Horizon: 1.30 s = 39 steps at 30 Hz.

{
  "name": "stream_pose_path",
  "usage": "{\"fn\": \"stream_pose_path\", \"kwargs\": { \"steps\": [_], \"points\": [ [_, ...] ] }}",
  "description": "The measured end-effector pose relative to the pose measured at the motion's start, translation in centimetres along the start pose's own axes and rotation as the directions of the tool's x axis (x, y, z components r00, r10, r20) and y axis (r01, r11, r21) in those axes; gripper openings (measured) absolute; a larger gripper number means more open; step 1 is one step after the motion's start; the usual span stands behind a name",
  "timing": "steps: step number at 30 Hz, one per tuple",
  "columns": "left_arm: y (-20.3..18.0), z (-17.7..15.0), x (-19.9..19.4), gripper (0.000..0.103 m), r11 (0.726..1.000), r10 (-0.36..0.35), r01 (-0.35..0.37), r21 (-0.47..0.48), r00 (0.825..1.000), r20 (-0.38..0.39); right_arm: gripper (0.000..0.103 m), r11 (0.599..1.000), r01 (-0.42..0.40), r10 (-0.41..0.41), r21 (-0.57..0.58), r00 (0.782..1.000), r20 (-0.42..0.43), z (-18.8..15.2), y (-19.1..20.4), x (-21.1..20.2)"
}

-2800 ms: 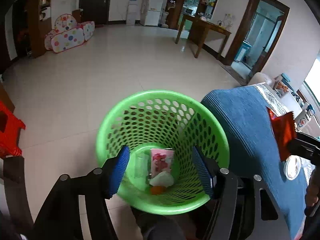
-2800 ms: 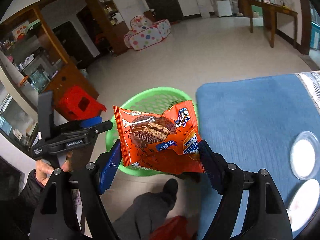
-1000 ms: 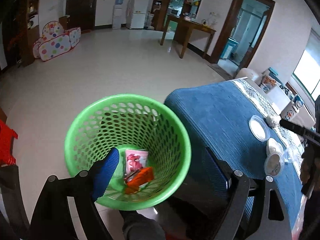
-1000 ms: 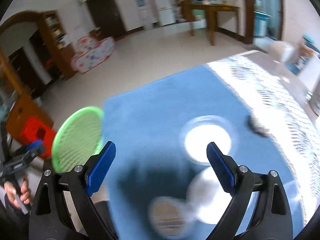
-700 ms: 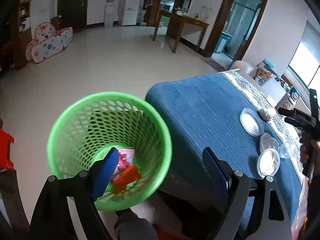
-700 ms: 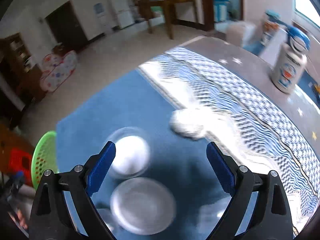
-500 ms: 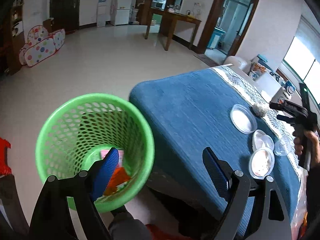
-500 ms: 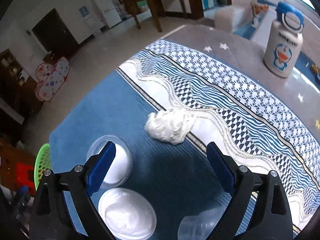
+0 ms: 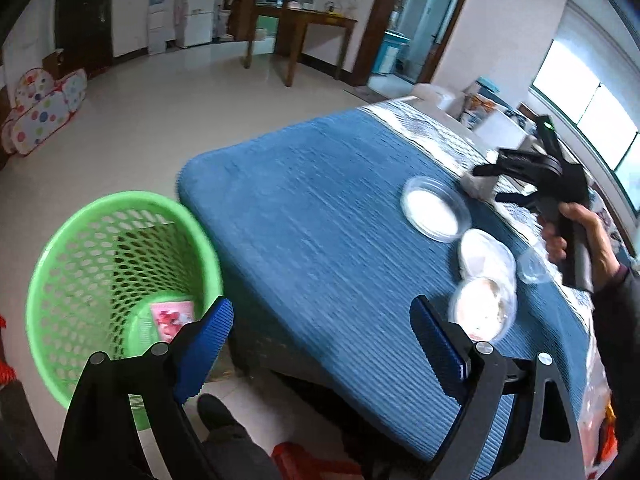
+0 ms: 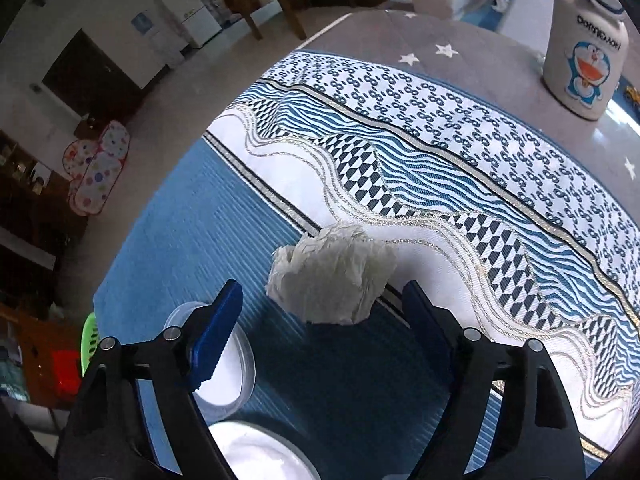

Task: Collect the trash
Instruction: 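Grasp the crumpled white tissue with the right tool while the left tool grasps the labeled clear container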

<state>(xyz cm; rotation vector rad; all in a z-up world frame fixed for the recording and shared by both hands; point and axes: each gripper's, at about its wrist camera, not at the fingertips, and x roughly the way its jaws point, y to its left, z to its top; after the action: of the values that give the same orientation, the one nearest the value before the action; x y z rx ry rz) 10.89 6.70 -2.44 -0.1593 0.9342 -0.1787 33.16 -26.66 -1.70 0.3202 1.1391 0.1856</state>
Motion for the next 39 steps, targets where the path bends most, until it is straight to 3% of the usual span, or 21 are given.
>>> {"fn": "stream_pose_path", "kwargs": {
  "steps": [6, 15, 20, 28, 30, 34, 39],
  "points": [
    [-3.4, -0.6, 1.2, 0.092, 0.992, -0.063, 0.067, 0.108, 0.997, -0.044, 0.057, 1.0, -0.016, 0.016, -0.019, 1.0, -0.013, -0.4, 0.2, 0.4],
    [-9.3, -1.8, 3.1, 0.093, 0.935, -0.162, 0.193, 0.297, 0.979, -0.127, 0.055, 0.997, -0.059, 0.061, -0.056, 0.997, 0.048, -1.7, 0.0, -3.0],
    [-11.0, -1.6, 5.0, 0.093, 0.916, -0.19, 0.239, 0.322, 0.966, -0.174, 0.055, 0.993, -0.105, 0.11, -0.061, 0.991, 0.077, -2.4, -0.3, -5.4],
    [-12.1, -1.0, 7.4, 0.093, 0.904, -0.185, 0.245, 0.35, 0.963, -0.196, 0.055, 0.984, -0.15, 0.16, -0.095, 0.982, 0.099, -3.9, -0.6, -8.2],
    [-12.3, -1.2, 7.5, 0.09, 0.903, -0.189, 0.248, 0.351, 0.963, -0.194, 0.055, 0.982, -0.16, 0.171, -0.102, 0.98, 0.102, -4.5, -0.5, -8.7],
    [-12.4, -1.5, 7.7, 0.073, 0.904, -0.193, 0.251, 0.345, 0.962, -0.194, 0.055, 0.979, -0.168, 0.18, -0.114, 0.978, 0.108, -5.1, -0.2, -9.3],
    [-12.1, -1.5, 7.1, 0.068, 0.91, -0.188, 0.236, 0.342, 0.967, -0.169, 0.055, 0.976, -0.186, 0.199, -0.115, 0.974, 0.111, -5.8, 0.3, -9.7]
  ]
}}
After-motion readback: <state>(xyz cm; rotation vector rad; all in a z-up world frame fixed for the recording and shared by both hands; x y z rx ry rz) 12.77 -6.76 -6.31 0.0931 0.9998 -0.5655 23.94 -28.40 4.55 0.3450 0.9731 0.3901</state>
